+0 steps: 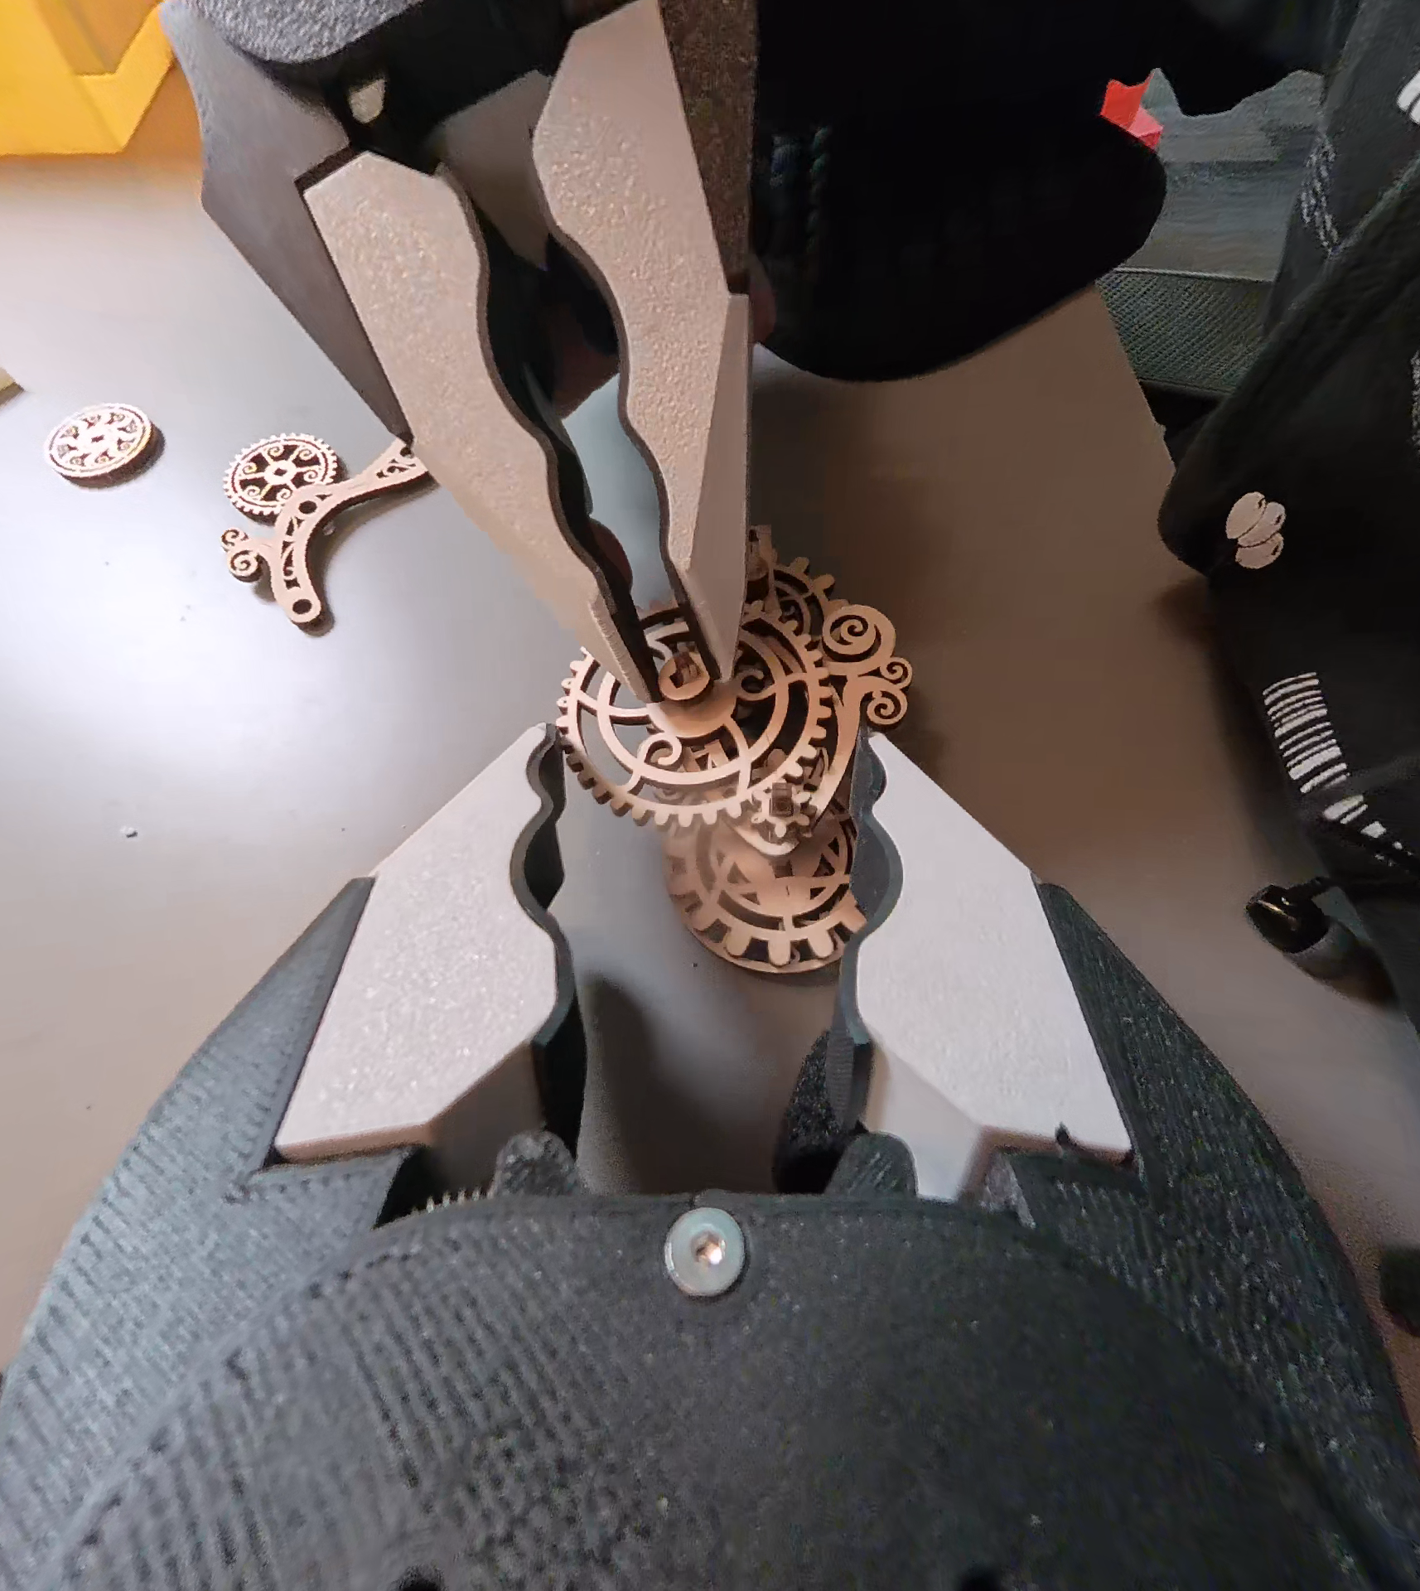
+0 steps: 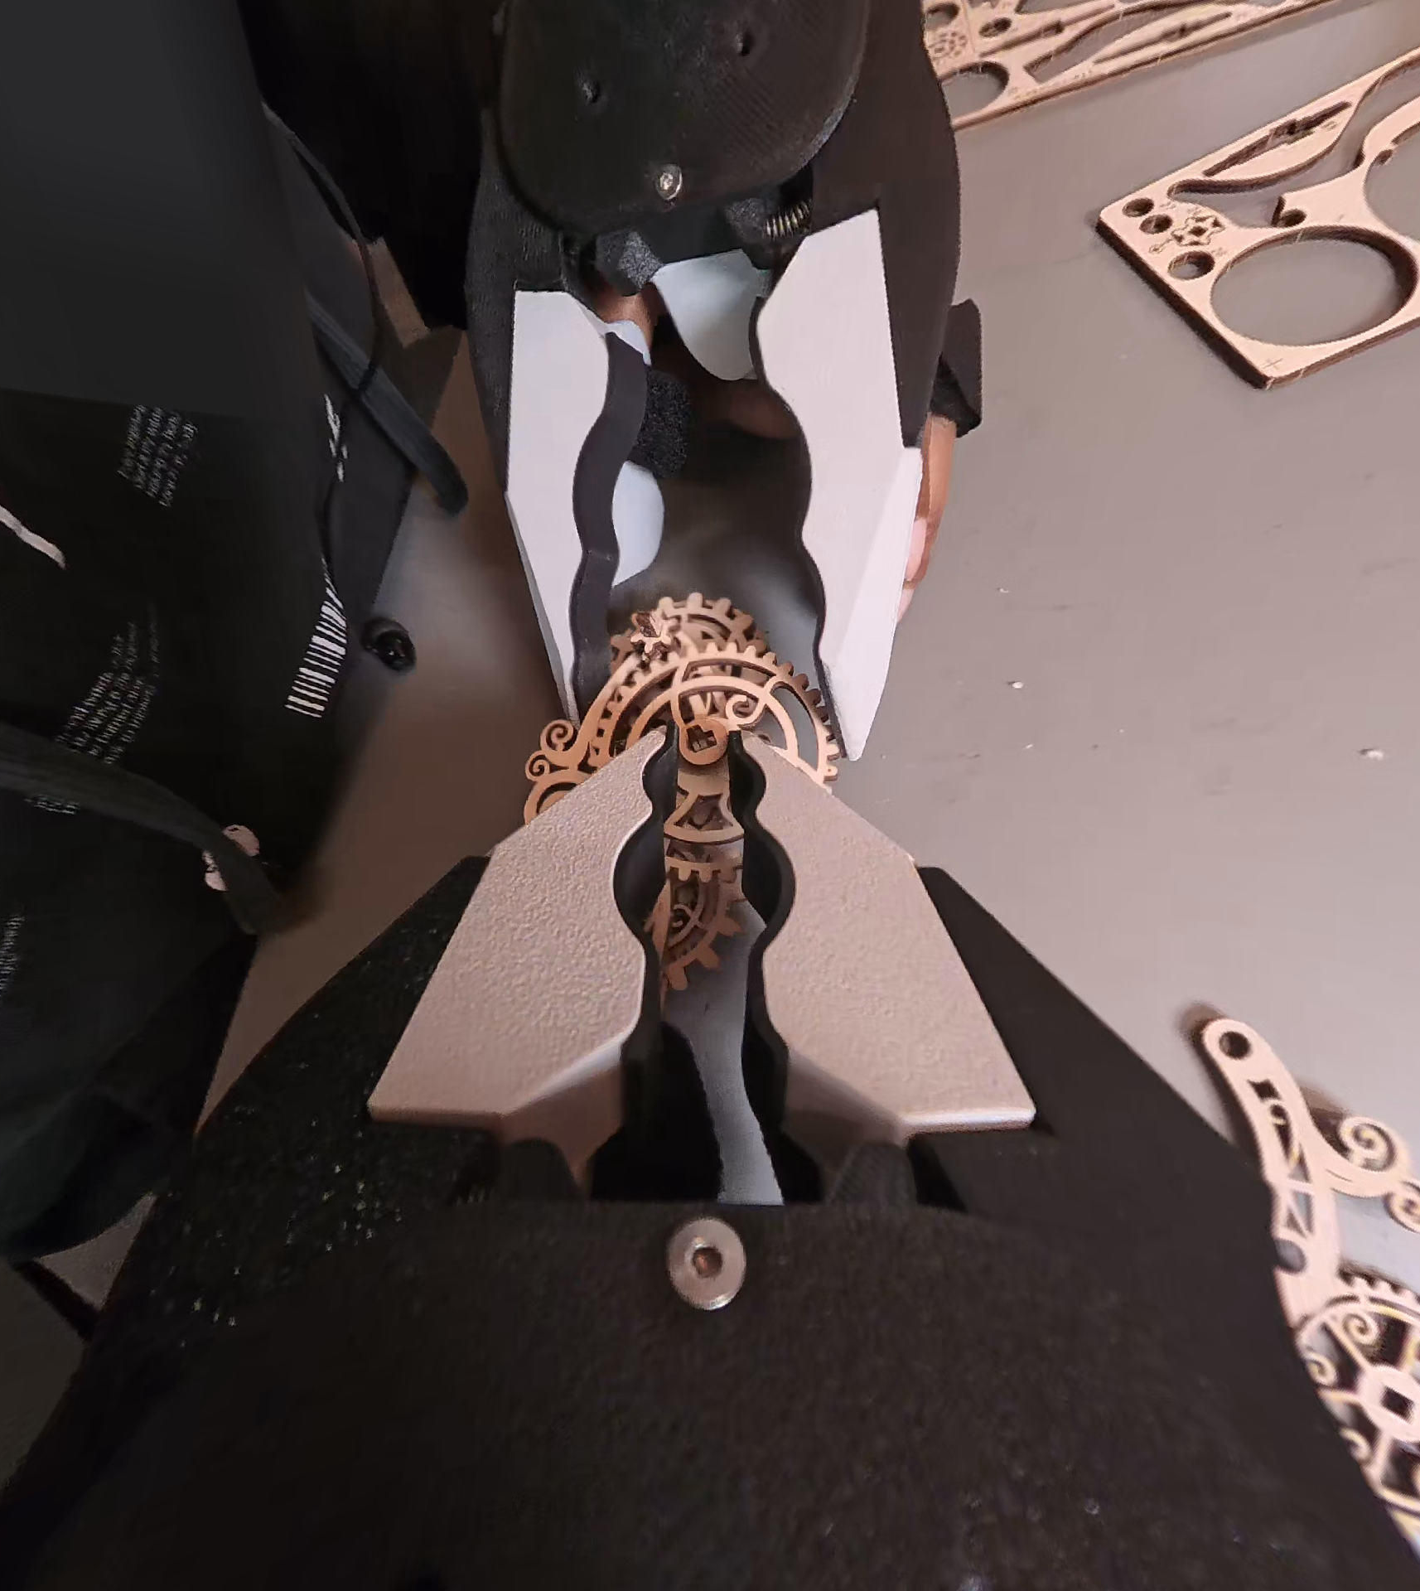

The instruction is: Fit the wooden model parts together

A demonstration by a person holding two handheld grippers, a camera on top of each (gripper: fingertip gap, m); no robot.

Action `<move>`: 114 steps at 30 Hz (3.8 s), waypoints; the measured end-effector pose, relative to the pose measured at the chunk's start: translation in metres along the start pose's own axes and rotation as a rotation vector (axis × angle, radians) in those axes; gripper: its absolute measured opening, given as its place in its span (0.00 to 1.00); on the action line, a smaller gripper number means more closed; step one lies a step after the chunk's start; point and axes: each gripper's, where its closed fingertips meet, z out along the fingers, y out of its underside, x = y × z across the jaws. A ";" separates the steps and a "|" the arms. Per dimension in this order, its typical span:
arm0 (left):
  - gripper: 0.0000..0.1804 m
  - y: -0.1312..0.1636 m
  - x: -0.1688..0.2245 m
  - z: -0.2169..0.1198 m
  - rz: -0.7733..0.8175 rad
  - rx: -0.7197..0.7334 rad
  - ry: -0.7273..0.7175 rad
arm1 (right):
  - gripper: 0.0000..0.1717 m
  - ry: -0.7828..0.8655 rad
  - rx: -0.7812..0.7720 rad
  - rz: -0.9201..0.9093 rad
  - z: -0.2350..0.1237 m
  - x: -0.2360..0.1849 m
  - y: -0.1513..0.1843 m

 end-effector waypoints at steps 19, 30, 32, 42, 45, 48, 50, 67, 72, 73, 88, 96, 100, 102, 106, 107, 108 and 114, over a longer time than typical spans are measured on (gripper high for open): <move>0.36 0.001 0.007 0.001 0.044 -0.007 0.022 | 0.06 0.096 -0.067 -0.232 0.003 -0.005 0.006; 0.33 0.001 0.006 0.000 0.019 -0.002 0.026 | 0.06 0.090 -0.037 -0.123 -0.002 -0.005 0.010; 0.35 0.001 0.006 -0.002 -0.004 0.006 0.042 | 0.07 0.087 -0.029 -0.103 -0.003 -0.005 0.010; 0.42 -0.004 0.011 0.000 -0.025 0.024 0.064 | 0.06 0.065 0.003 -0.077 -0.005 -0.009 0.006; 0.43 -0.006 0.013 0.003 -0.026 0.024 0.067 | 0.04 0.064 0.008 -0.089 -0.005 -0.012 0.006; 0.41 -0.006 0.017 0.004 -0.019 0.021 0.084 | 0.05 0.072 0.004 -0.115 -0.005 -0.014 0.008; 0.40 -0.006 0.018 0.005 -0.019 0.018 0.094 | 0.05 0.074 0.001 -0.130 -0.005 -0.015 0.009; 0.37 -0.004 0.022 0.008 -0.007 -0.002 0.102 | 0.05 0.095 -0.006 -0.057 -0.001 -0.021 0.013; 0.37 -0.004 0.022 0.008 -0.008 -0.002 0.101 | 0.05 0.080 -0.093 -0.084 0.001 -0.021 0.016; 0.37 -0.004 0.022 0.008 -0.006 -0.002 0.099 | 0.05 0.084 -0.113 -0.095 0.002 -0.021 0.016; 0.37 -0.004 0.026 0.008 0.011 -0.003 0.106 | 0.05 0.154 -0.202 -0.045 0.003 -0.024 0.014; 0.37 -0.004 0.028 0.007 0.049 -0.001 0.105 | 0.08 0.196 -0.229 -0.182 0.004 -0.032 0.010; 0.37 -0.004 0.029 0.007 0.069 0.001 0.096 | 0.03 0.206 -0.262 -0.170 0.004 -0.029 0.010; 0.37 -0.004 0.029 0.007 0.073 0.000 0.093 | 0.02 0.211 -0.290 -0.169 0.004 -0.028 0.011; 0.37 -0.004 0.029 0.007 0.080 0.000 0.088 | 0.02 0.222 -0.360 -0.183 0.002 -0.027 0.014; 0.37 -0.004 0.029 0.007 0.082 0.001 0.087 | 0.02 0.224 -0.364 -0.178 0.002 -0.028 0.014; 0.37 -0.004 0.029 0.007 0.082 0.001 0.087 | 0.02 0.225 -0.371 -0.175 0.002 -0.028 0.014; 0.37 -0.004 0.029 0.008 0.077 -0.001 0.091 | 0.02 0.219 -0.475 -0.211 0.002 -0.027 0.015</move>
